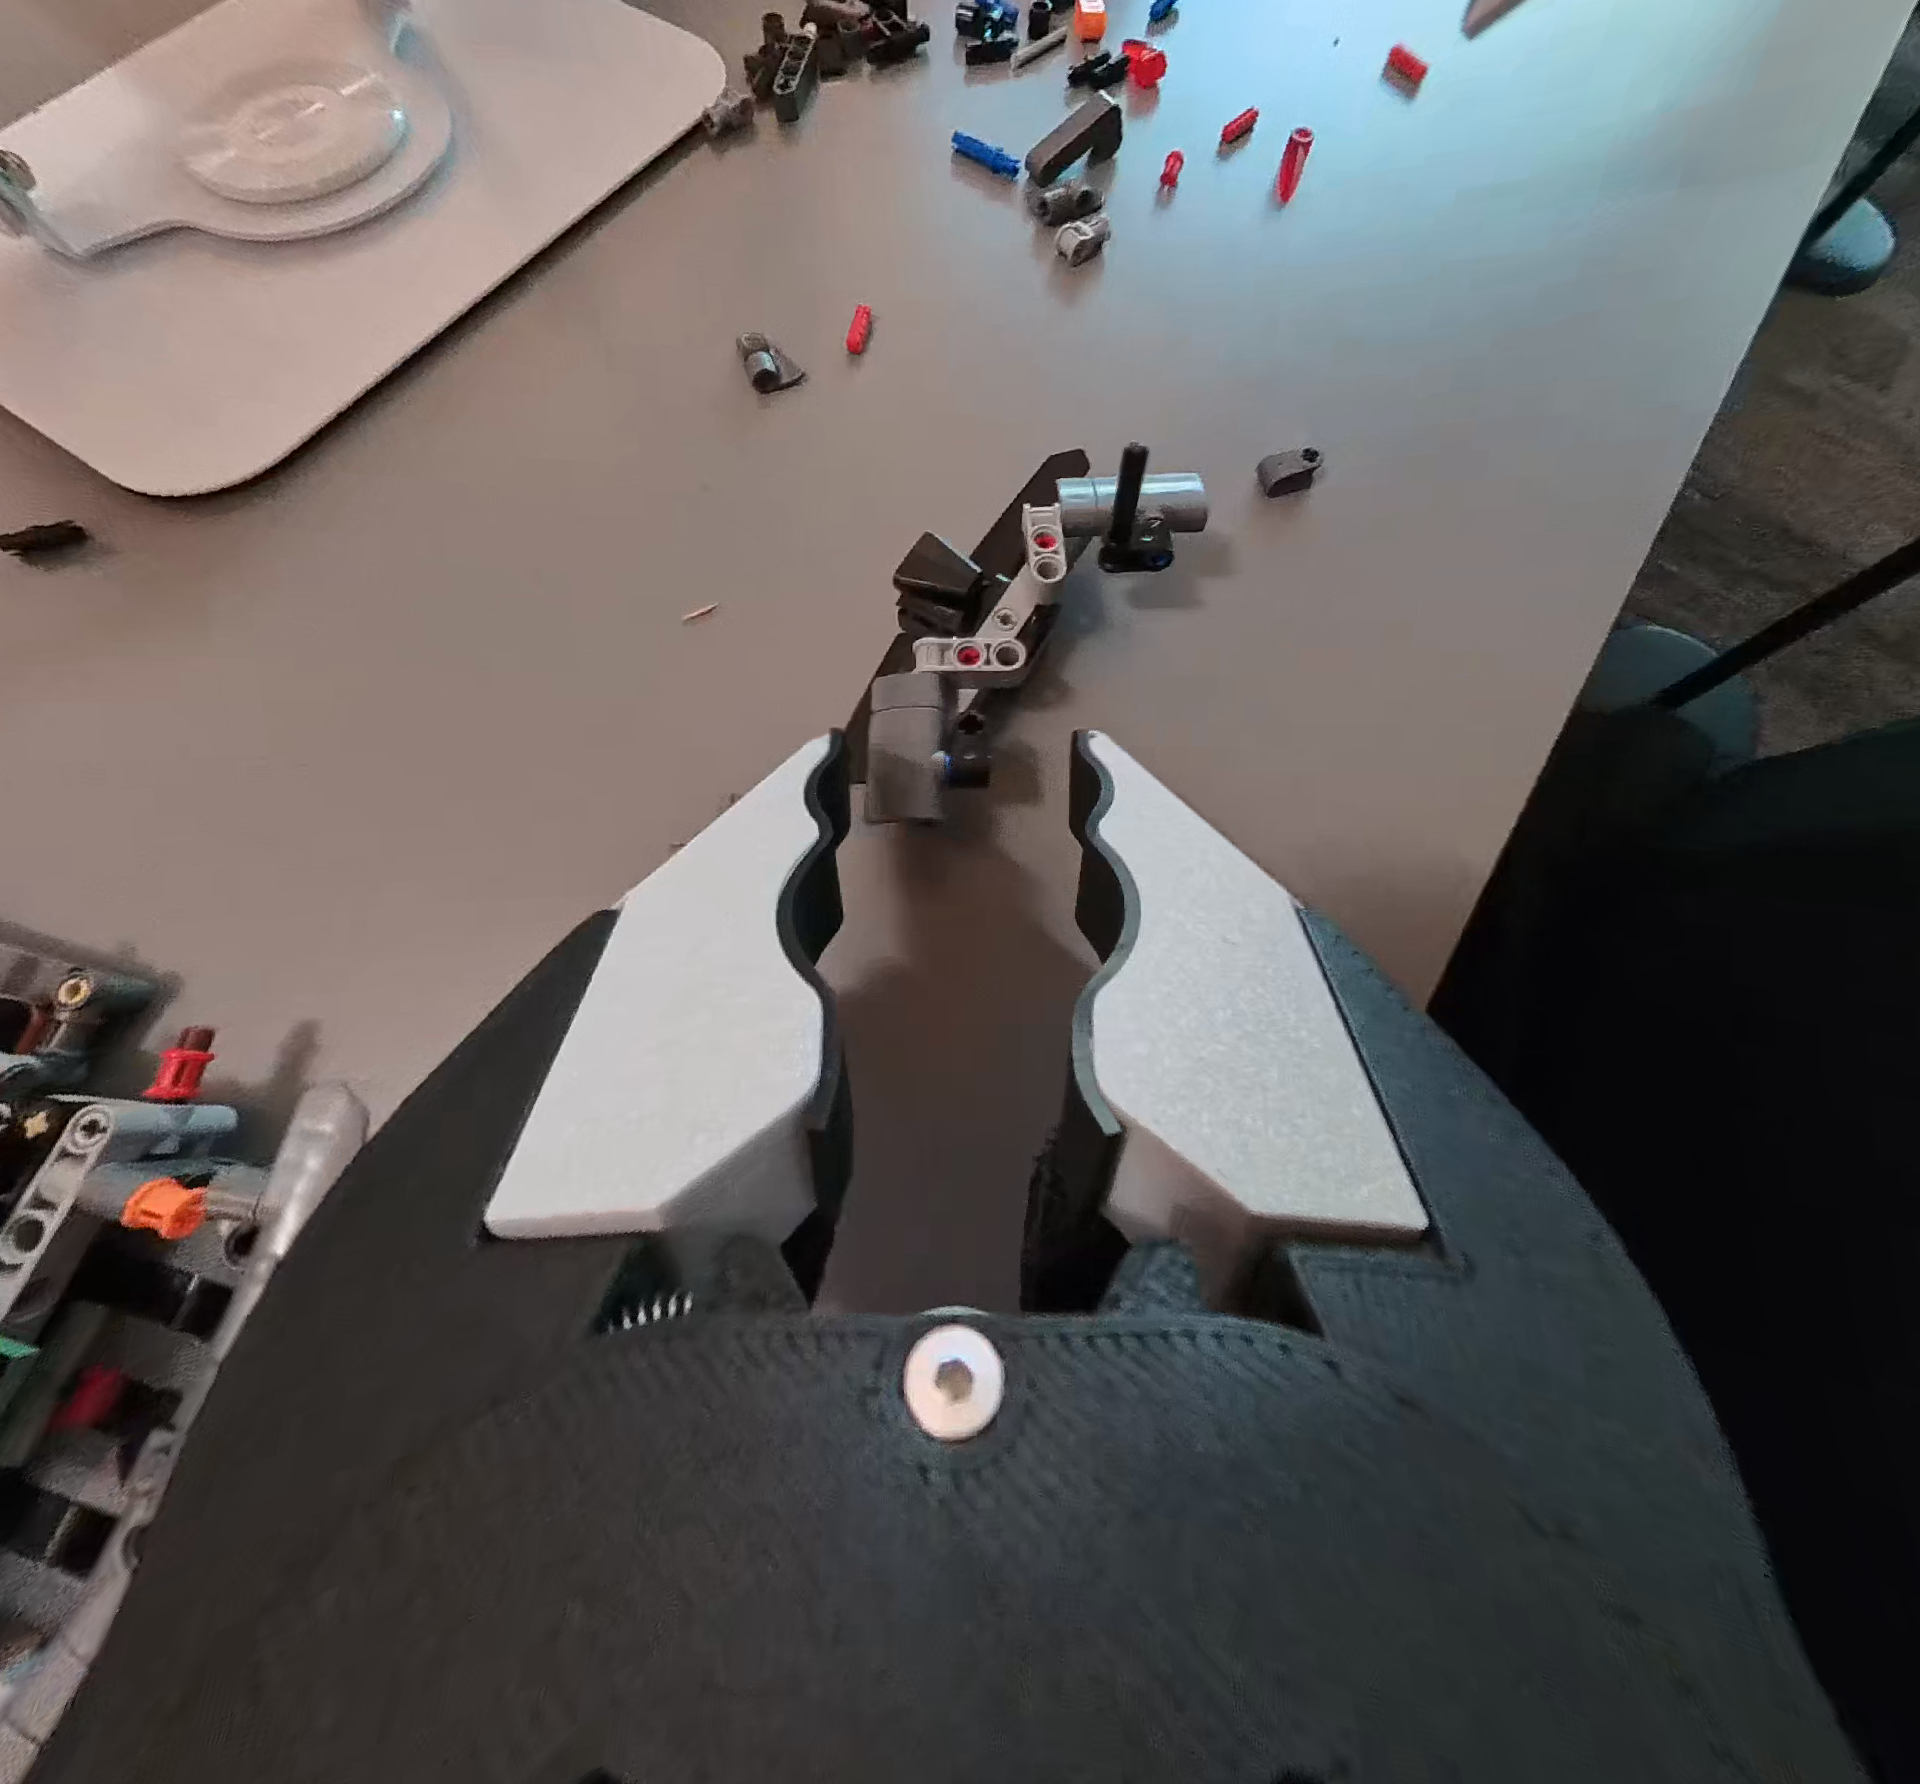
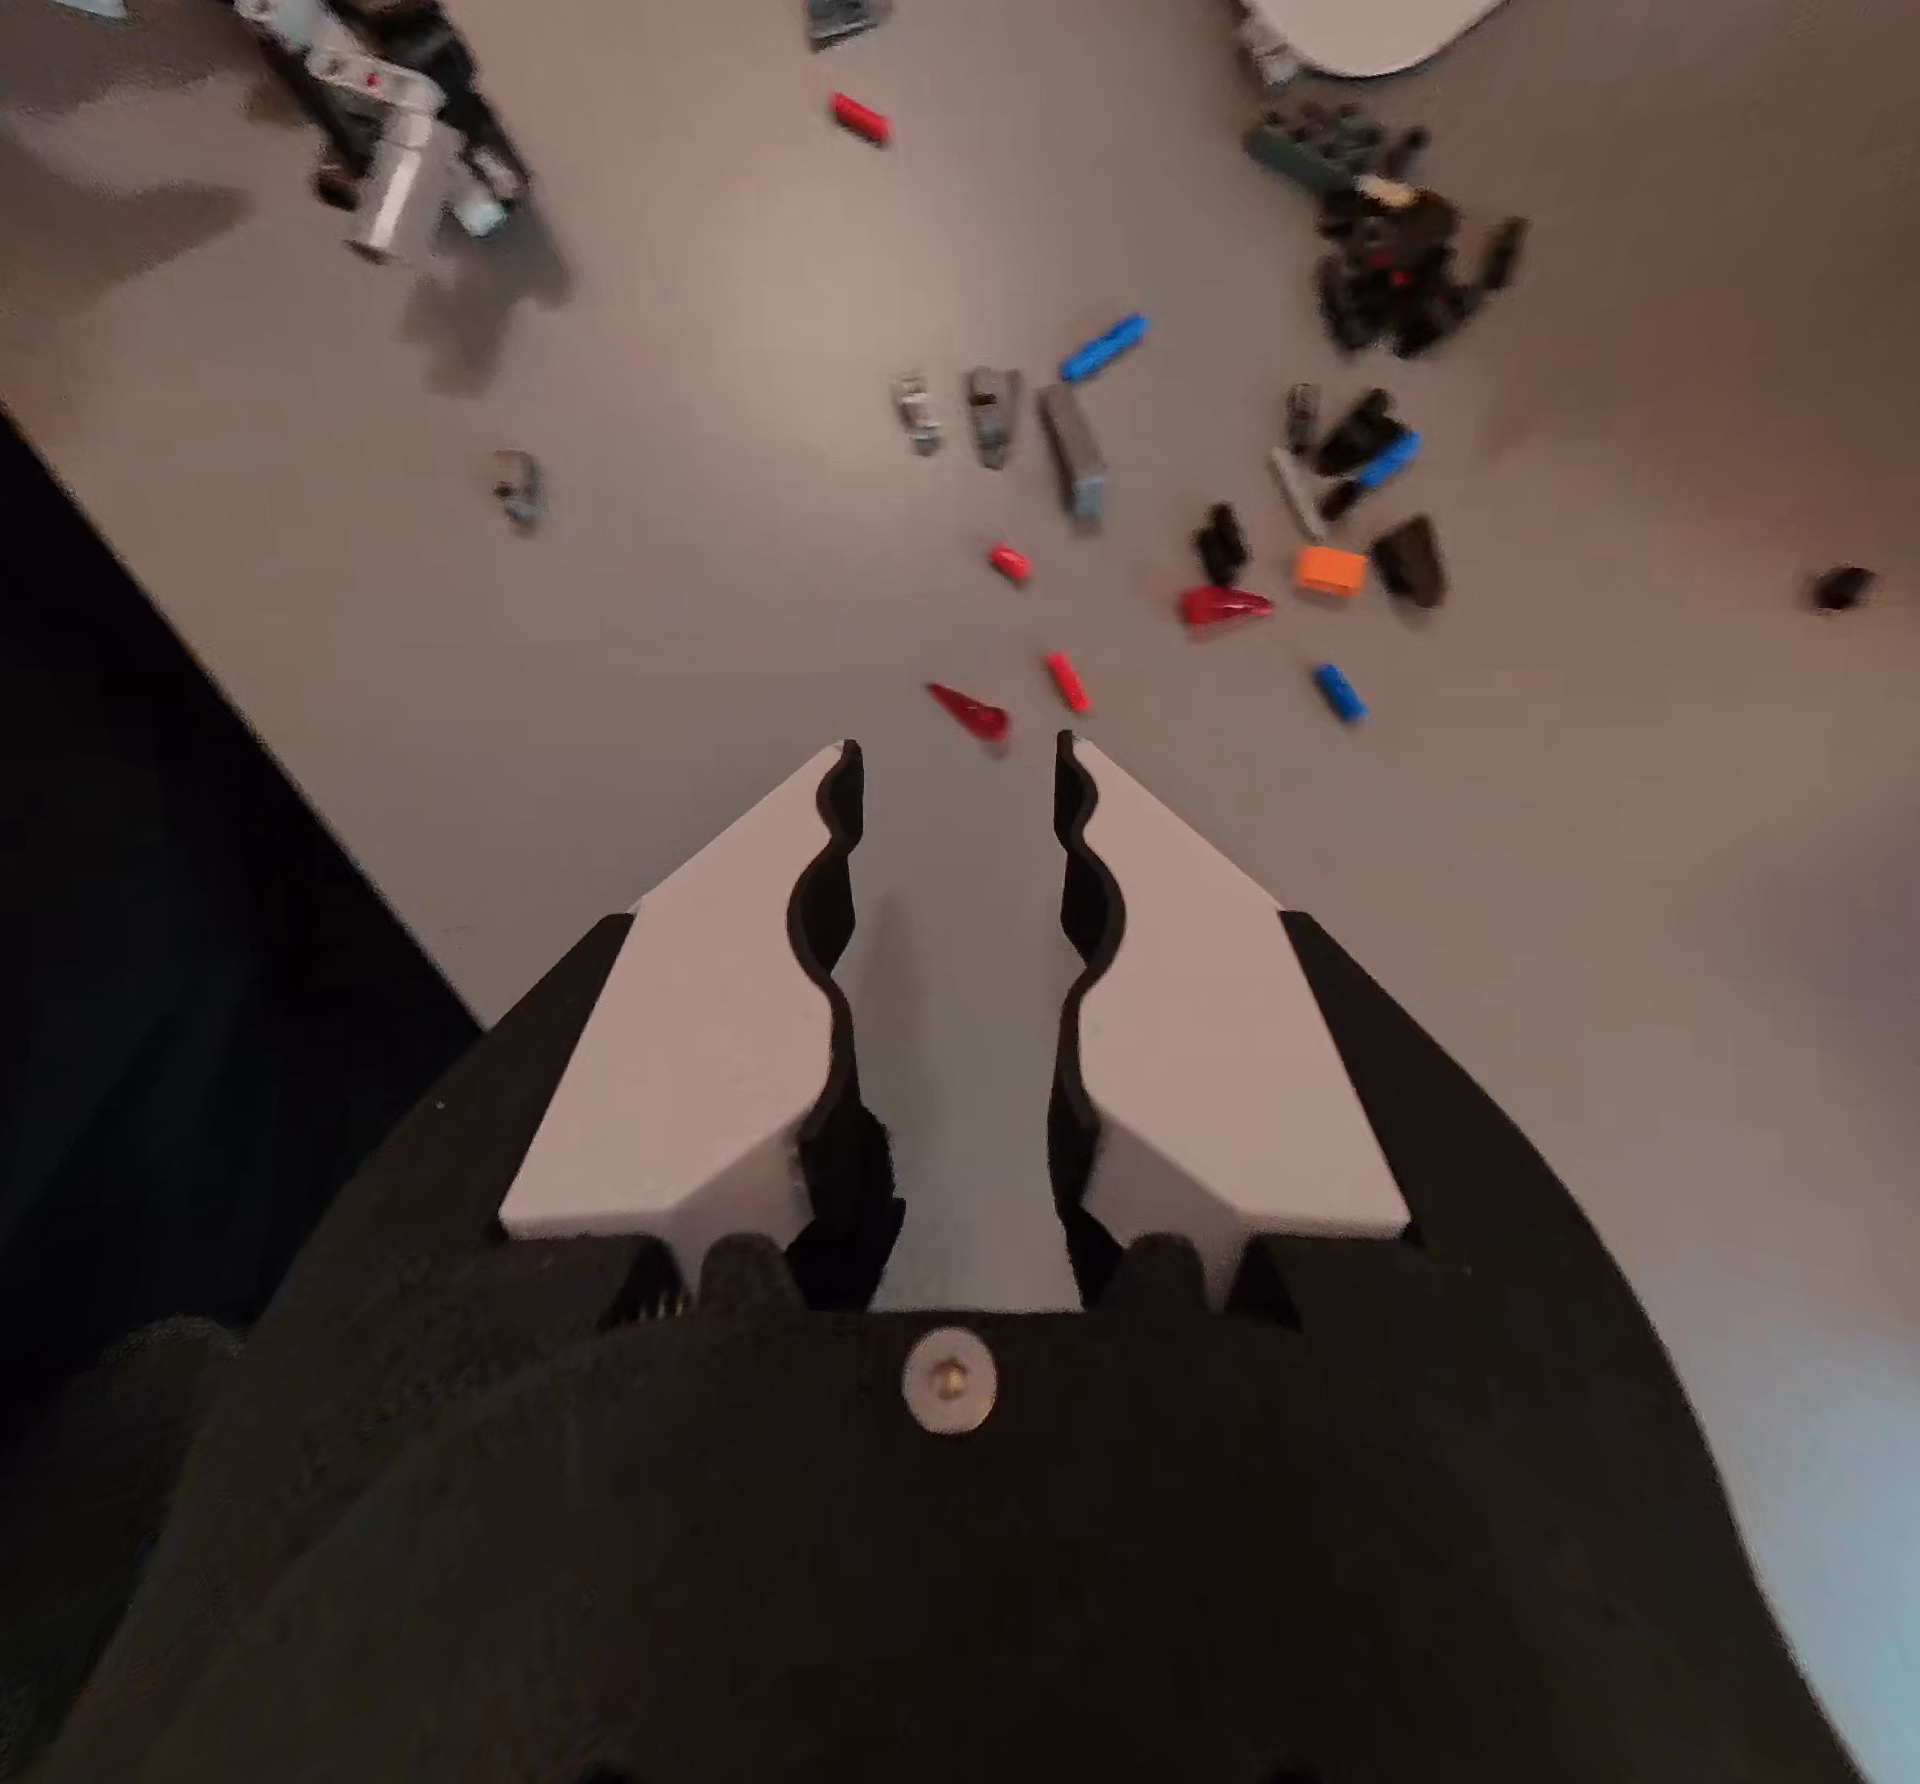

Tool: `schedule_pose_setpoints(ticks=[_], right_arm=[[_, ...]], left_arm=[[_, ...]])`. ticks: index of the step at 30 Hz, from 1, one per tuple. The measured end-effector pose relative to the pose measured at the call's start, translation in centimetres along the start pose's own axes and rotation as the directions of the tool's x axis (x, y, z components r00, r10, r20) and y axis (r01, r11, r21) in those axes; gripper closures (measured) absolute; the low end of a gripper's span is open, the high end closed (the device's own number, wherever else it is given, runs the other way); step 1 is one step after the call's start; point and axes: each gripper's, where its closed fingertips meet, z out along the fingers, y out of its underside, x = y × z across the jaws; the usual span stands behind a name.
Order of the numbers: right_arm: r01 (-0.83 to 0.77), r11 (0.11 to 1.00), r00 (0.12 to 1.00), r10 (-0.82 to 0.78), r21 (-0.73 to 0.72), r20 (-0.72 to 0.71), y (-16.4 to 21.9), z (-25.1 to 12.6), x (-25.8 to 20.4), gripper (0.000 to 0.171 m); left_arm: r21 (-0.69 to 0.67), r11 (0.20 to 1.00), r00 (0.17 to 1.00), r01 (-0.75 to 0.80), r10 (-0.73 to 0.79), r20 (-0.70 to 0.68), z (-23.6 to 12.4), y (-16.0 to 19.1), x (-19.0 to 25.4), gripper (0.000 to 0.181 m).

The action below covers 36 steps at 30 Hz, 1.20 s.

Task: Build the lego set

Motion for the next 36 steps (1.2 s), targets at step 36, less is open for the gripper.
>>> schedule_pose_setpoints(ticks=[36], right_arm=[[-0.086, 0.990, 0.994, 0.093, 0.110, -0.060, -6.4, 7.6, 10.1, 0.163]], left_arm=[[0.059, 0.997, 0.998, -0.042, 0.045, -0.052, 0.3, -0.3, 4.0, 0.138]])
